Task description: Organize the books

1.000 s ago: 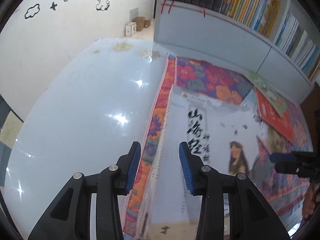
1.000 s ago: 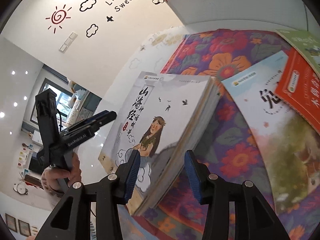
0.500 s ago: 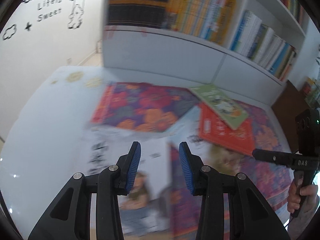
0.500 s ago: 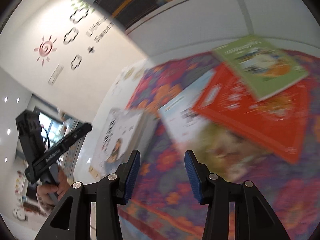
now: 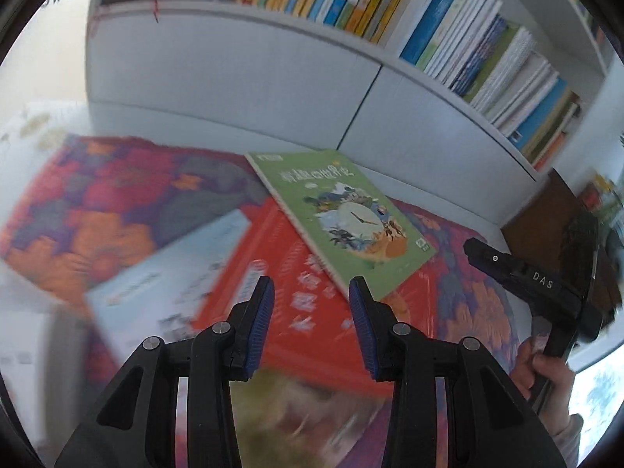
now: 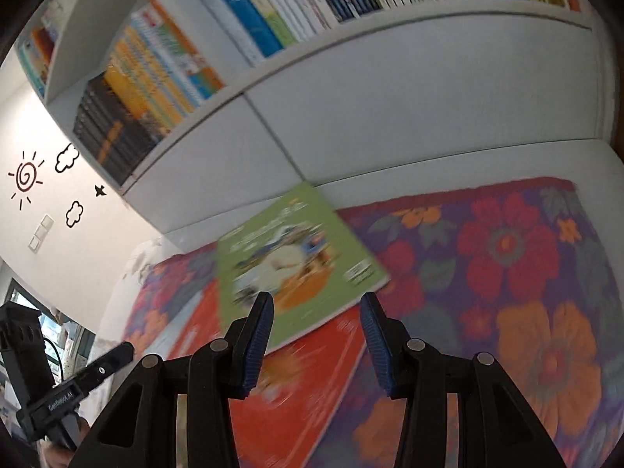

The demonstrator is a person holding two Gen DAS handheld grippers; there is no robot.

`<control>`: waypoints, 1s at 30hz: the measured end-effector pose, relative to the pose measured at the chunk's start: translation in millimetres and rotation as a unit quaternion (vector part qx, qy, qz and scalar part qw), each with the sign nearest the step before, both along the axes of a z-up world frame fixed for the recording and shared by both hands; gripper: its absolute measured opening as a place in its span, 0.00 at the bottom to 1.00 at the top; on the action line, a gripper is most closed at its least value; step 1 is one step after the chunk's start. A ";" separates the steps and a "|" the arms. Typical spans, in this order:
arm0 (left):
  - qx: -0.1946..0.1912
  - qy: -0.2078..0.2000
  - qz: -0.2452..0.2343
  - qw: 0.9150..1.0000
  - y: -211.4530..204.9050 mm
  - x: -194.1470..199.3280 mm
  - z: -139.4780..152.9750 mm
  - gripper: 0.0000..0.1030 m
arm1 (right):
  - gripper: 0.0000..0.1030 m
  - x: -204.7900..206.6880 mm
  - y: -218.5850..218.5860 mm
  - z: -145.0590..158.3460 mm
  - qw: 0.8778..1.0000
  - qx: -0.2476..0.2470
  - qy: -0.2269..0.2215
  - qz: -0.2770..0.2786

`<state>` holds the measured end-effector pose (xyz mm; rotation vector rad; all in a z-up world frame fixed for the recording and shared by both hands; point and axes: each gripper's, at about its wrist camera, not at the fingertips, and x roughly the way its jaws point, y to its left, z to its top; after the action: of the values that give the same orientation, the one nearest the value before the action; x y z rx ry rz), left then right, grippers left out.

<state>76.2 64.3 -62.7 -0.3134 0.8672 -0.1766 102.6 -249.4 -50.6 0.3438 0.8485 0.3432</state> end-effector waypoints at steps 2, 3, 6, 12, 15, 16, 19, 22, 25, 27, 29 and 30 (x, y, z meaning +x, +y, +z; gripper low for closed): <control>0.012 0.003 0.007 1.000 -13.8 13.5 -12.0 0.36 | 0.43 13.8 -6.2 -7.9 1.000 -0.004 -0.015 -0.004; 0.012 0.003 0.007 1.000 -18.2 17.7 -15.9 0.36 | 0.43 19.6 -8.9 -11.6 1.000 -0.006 -0.019 -0.010; 0.010 0.007 -0.001 1.000 -32.5 32.8 -28.9 0.36 | 0.43 38.4 -13.3 -29.2 1.000 0.010 -0.006 -0.014; 0.057 0.013 -0.004 0.998 -48.8 50.7 -44.1 0.36 | 0.44 52.8 5.3 -48.3 0.998 -0.060 -0.005 0.004; 0.068 0.024 -0.023 0.997 -56.8 57.2 -43.4 0.38 | 0.46 55.0 17.2 -47.6 0.997 -0.066 0.006 0.037; 0.075 0.026 -0.024 0.997 -58.6 57.8 -43.0 0.38 | 0.47 53.2 20.8 -46.8 0.996 -0.079 0.007 0.039; 0.079 0.030 -0.026 0.996 -56.9 56.6 -41.8 0.38 | 0.47 45.1 25.5 -42.4 0.994 -0.103 0.007 0.048; 0.075 0.040 -0.035 0.996 -52.4 48.3 -40.1 0.37 | 0.47 35.1 21.7 -37.3 0.994 -0.086 0.025 0.056; 0.074 0.049 -0.053 0.995 -50.4 30.1 -37.2 0.37 | 0.47 18.2 23.0 -30.1 0.992 -0.098 0.034 0.065; 0.072 0.058 -0.061 0.994 -44.9 10.6 -35.2 0.37 | 0.47 3.2 23.6 -29.5 0.992 -0.096 0.049 0.068; 0.067 0.063 -0.064 0.994 -37.9 -7.3 -35.5 0.37 | 0.48 -13.5 23.7 -31.5 0.992 -0.080 0.067 0.073; 0.065 0.062 -0.067 0.994 -34.1 -19.5 -34.3 0.37 | 0.48 -25.2 24.3 -32.9 0.991 -0.073 0.076 0.076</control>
<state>56.8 30.2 -97.0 -0.1442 1.0193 -0.2263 77.4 -225.1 -83.6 0.1695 1.0463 0.3977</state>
